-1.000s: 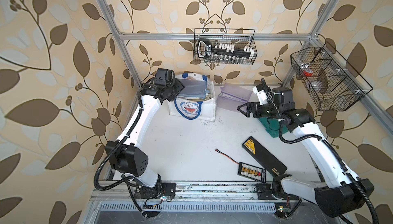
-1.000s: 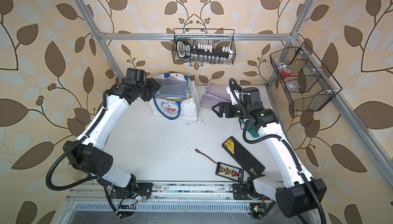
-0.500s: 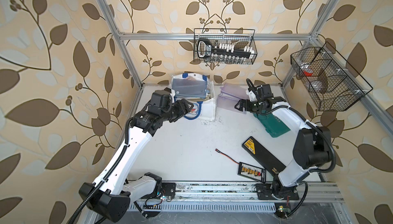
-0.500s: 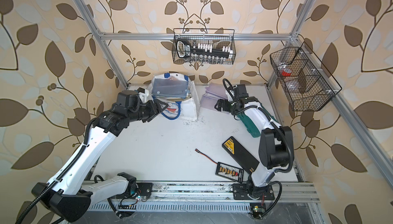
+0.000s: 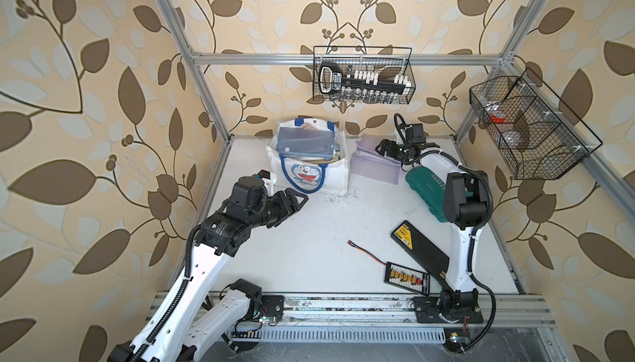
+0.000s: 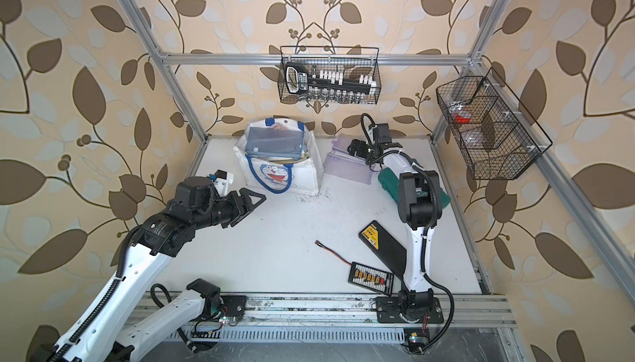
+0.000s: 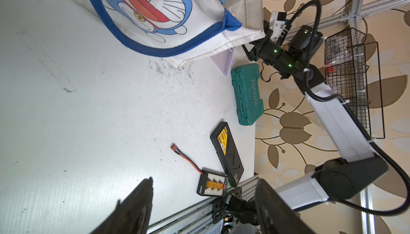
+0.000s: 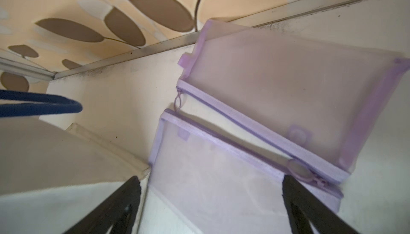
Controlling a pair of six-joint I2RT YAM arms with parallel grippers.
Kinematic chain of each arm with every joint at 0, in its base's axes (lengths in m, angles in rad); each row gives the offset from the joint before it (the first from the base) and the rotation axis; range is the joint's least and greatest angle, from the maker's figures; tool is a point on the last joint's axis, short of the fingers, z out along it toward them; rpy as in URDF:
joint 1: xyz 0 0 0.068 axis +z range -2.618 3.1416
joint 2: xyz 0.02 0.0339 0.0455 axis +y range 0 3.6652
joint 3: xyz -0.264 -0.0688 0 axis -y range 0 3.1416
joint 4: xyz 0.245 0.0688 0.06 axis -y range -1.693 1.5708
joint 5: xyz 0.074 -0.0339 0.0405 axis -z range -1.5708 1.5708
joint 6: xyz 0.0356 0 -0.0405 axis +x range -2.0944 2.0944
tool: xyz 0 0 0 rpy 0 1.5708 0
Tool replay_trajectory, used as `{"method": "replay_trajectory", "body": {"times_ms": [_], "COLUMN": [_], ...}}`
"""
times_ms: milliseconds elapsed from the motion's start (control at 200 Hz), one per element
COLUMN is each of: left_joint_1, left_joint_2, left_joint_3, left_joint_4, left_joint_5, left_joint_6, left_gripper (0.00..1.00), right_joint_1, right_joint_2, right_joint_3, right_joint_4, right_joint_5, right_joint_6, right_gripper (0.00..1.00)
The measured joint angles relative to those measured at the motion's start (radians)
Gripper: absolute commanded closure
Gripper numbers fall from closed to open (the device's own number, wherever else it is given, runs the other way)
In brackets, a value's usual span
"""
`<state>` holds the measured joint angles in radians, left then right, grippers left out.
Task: Put the pencil pouch into the canvas bag
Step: Move the pencil pouches to the center of the board.
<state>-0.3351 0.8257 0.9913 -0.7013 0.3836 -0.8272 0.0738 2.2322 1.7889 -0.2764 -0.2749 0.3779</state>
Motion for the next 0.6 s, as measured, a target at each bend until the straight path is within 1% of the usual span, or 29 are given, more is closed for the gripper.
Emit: {"method": "replay_trajectory", "body": {"times_ms": [220, 350, 605], "left_joint_1": [0.0, 0.0, 0.0], "left_joint_2": [-0.017, -0.007, 0.026], "left_joint_3": [-0.019, -0.023, -0.038], "left_joint_4": [-0.01, -0.003, 0.037], "left_joint_5": [-0.01, -0.028, -0.052], "left_joint_6": [-0.038, -0.05, -0.071], "left_gripper": [0.27, 0.27, 0.27], "right_joint_1": [-0.005, -0.009, -0.033], "right_joint_2": [0.185, 0.219, 0.214], "right_joint_3": [0.199, 0.211, 0.201], "right_joint_4": [-0.017, -0.046, -0.061], "right_joint_5": [0.021, 0.021, -0.005], "right_joint_6": [0.039, 0.048, 0.053], "right_gripper": [0.02, 0.02, 0.03]}}
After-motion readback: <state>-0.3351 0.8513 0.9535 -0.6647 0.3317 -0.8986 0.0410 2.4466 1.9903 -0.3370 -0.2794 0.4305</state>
